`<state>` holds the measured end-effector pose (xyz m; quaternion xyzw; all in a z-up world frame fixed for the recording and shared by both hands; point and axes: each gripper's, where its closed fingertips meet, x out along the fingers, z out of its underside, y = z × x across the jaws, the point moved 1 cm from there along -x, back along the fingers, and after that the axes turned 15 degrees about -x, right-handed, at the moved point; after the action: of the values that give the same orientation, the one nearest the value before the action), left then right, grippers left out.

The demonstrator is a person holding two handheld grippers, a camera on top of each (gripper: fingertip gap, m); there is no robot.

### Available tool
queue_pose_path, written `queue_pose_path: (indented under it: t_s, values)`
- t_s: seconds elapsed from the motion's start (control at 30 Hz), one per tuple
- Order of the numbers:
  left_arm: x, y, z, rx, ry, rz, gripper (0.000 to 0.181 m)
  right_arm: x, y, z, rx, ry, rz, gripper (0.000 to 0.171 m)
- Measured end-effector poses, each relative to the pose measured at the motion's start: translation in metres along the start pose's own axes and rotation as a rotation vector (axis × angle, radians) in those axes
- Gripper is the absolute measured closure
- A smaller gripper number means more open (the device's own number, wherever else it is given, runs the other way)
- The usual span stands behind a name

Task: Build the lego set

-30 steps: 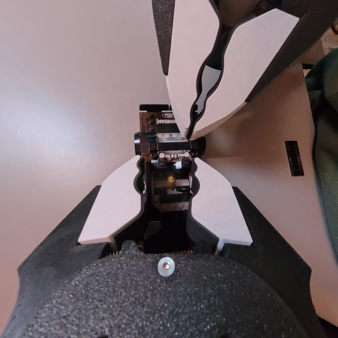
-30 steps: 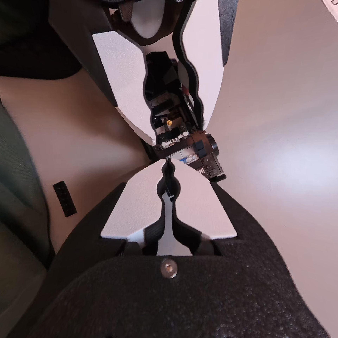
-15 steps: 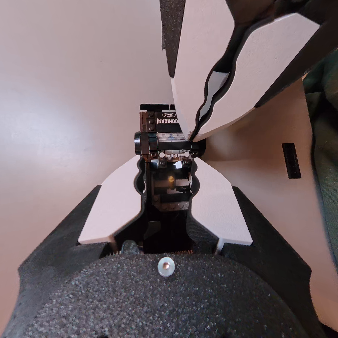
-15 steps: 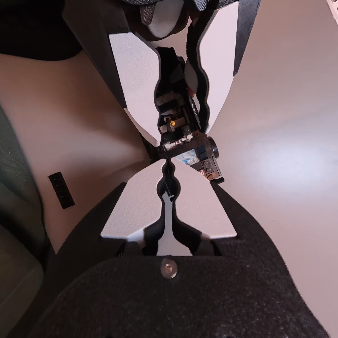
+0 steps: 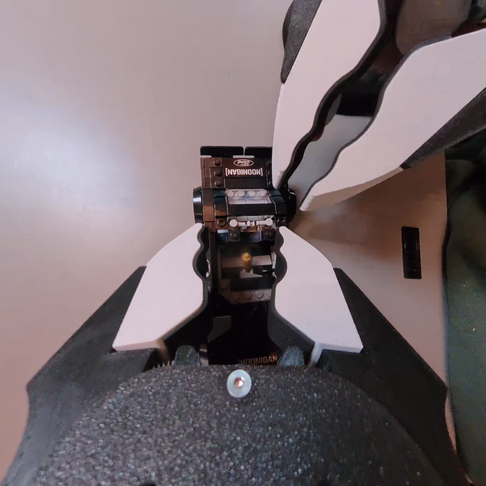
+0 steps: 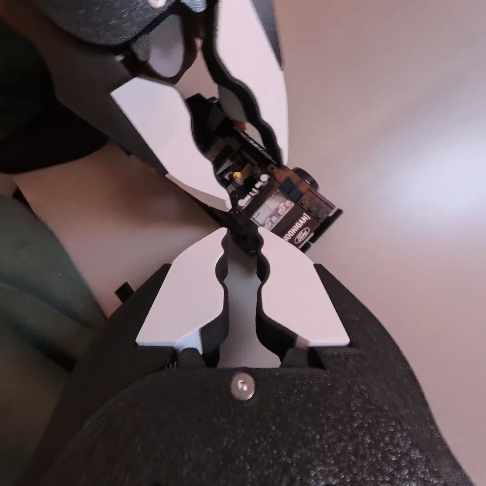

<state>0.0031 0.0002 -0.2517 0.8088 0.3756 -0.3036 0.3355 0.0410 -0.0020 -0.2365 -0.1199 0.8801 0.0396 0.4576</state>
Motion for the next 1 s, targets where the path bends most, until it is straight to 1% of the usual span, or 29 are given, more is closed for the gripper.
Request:
queue_pose_path:
  t_s: [0.1,0.23,0.43,0.67,0.77,0.87,0.93,1.0]
  values:
    - [-0.001,0.004,0.003,-0.022,0.009,-0.047,0.133,-0.001,-0.004,0.001,0.149,0.074,0.003,0.156]
    - [-0.002,0.008,0.007,-0.061,0.026,-0.075,0.133,-0.002,-0.007,-0.003,0.248,0.127,0.021,0.158]
    - [-0.003,0.011,0.01,-0.094,0.057,-0.111,0.133,0.001,-0.011,-0.003,0.247,0.104,0.045,0.16]
    - [-0.005,0.014,0.015,-0.105,0.066,-0.079,0.131,0.003,-0.012,-0.002,0.23,0.109,0.052,0.162]
    - [-0.006,0.014,0.019,-0.081,0.064,-0.058,0.128,-0.005,-0.018,-0.005,0.09,0.144,0.022,0.165]
    - [-0.006,0.017,0.021,-0.046,0.071,-0.028,0.125,-0.008,-0.016,0.002,-0.178,0.095,0.095,0.164]
    - [-0.006,0.019,0.021,-0.021,0.073,-0.013,0.125,-0.005,-0.016,0.004,-0.349,0.059,0.143,0.157]
    - [-0.005,0.021,0.021,0.001,0.079,-0.008,0.125,0.0,-0.018,0.003,-0.453,0.038,0.168,0.155]
